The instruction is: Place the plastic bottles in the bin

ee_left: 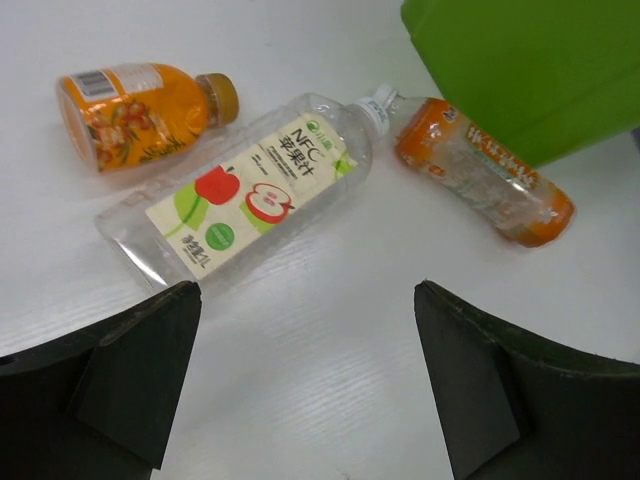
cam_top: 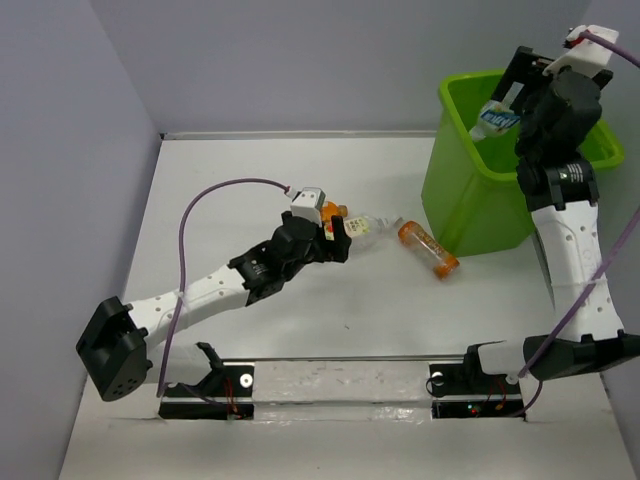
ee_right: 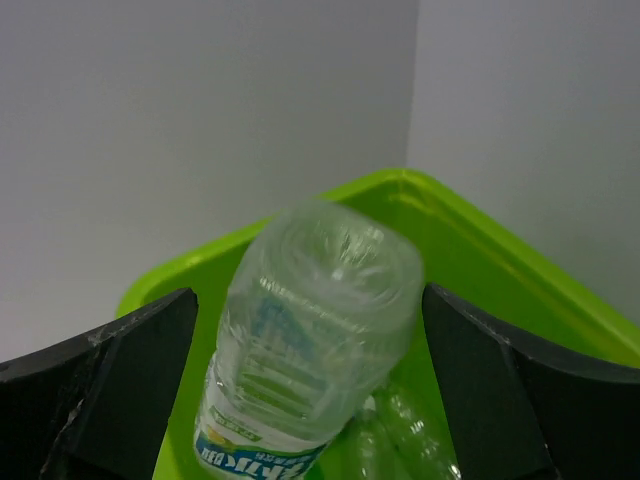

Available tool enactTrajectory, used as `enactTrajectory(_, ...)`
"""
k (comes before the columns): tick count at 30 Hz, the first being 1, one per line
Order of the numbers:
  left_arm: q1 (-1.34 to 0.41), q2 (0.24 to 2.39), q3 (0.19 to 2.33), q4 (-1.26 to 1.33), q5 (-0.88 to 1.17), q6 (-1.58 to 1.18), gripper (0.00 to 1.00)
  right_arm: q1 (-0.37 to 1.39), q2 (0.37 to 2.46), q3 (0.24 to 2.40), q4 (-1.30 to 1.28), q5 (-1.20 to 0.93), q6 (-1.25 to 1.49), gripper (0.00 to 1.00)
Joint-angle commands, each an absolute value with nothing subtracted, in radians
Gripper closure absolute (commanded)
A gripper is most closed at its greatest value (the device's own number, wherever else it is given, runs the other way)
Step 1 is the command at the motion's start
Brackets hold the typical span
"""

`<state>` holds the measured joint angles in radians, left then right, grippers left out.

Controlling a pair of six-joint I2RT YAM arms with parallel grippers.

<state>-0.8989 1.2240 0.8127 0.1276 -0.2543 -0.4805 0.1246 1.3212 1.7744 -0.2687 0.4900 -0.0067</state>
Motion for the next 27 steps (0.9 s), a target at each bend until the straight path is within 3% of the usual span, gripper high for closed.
enactTrajectory(1,-0.894,1.32,0.974,0.049,-0.35,-0.227,0.02,0.121,1.301,1.816,-0.403,0.385,-0.005,0.0)
enactTrajectory(8,-0.867,1.538,1.095,0.052,-0.145,0.052,0.04,0.121,1.125,1.721,-0.456,0.109,0.147,0.0)
enactTrajectory(12,-0.864,1.664,1.239,-0.06,-0.152,0.13,0.03,0.121,0.985,1.553,-0.434,-0.023,0.21,0.0)
enactTrajectory(27,-0.804,1.851,1.338,-0.163,-0.094,0.19,0.01,0.121,0.827,1.373,-0.422,-0.169,0.256,0.0)
